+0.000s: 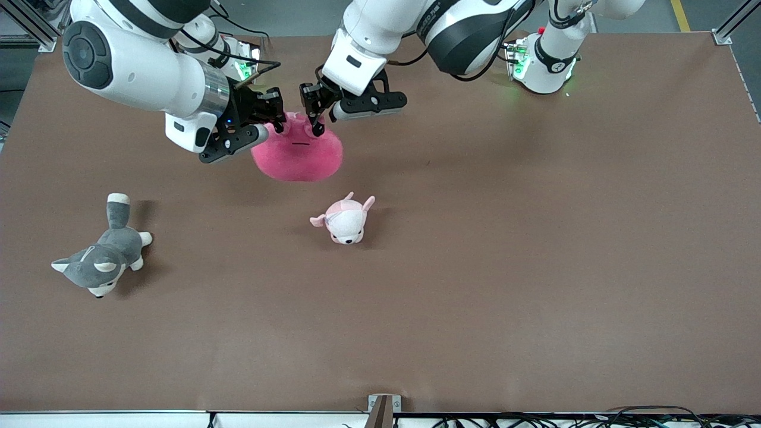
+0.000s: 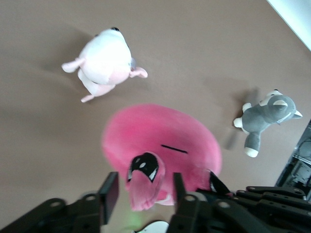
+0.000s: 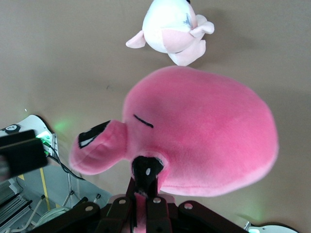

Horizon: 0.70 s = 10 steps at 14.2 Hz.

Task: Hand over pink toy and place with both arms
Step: 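Open the left gripper and withdraw it while the right gripper carries the plush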

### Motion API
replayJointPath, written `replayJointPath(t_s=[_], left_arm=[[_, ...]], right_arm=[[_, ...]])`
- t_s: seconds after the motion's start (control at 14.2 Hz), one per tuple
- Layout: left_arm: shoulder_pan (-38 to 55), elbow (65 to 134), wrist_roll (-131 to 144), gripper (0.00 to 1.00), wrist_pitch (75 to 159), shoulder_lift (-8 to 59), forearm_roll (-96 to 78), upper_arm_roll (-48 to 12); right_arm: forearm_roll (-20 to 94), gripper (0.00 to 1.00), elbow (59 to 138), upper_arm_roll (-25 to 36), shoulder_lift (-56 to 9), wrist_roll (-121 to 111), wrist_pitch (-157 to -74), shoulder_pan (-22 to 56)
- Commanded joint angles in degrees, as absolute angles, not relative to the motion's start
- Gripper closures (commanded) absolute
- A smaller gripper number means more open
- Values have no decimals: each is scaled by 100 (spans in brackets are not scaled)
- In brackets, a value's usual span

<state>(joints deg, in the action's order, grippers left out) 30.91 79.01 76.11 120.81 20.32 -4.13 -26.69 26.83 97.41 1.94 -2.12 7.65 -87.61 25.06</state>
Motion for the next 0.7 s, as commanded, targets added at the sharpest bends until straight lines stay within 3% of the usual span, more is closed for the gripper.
replayJointPath(t_s=[0.0,0.35,0.63], left_arm=[[2945,7893,7359,0,11393,1584,-159,-2654],[2243,7884,6040,0,9988,757,-141,-2663],[1488,7884,4978,0,8828,414,-141,-2654]], right_arm=[[2602,98,9572,193,-184,652,-8508,2068],[2514,99,9466,193,-640,-1052,-8481,503],[2566,99,9063,185,-1387,-1134,-8499,71]])
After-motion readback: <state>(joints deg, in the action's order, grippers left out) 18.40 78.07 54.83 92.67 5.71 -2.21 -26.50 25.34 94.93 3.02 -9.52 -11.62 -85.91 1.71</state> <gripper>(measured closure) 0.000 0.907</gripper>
